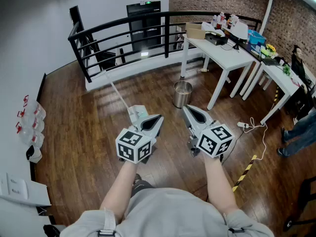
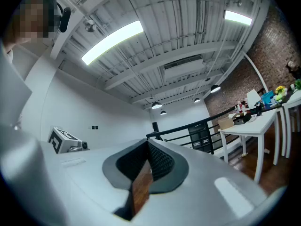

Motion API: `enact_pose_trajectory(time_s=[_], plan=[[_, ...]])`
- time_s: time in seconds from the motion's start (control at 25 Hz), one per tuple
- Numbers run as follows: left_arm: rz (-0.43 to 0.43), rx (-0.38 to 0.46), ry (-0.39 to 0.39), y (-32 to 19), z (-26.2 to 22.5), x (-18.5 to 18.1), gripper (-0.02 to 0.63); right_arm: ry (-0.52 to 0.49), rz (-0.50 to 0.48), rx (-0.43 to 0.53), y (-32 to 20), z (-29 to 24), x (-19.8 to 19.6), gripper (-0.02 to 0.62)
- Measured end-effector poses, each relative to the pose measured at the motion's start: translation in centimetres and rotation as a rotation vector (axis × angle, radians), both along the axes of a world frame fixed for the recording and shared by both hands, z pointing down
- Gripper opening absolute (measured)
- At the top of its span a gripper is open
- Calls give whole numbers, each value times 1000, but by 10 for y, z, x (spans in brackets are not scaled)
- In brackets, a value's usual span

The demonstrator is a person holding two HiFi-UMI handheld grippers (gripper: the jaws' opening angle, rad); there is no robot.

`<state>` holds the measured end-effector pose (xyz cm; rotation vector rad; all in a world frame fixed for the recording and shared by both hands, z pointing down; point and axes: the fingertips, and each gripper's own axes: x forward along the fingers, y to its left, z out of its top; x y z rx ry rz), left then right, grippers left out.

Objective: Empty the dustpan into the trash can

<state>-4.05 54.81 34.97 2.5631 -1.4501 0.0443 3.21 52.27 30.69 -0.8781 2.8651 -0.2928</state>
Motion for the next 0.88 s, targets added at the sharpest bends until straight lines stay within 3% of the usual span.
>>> enact_pose_trajectory(time_s=[0.32,0.88], plan=[[19,-8,3,-24,4,-33,5,-1,17,-7,-24,3,-33,0],[83,-24,-11,-95,6,-157,6,13,45,-17,-91,0,-156,0]])
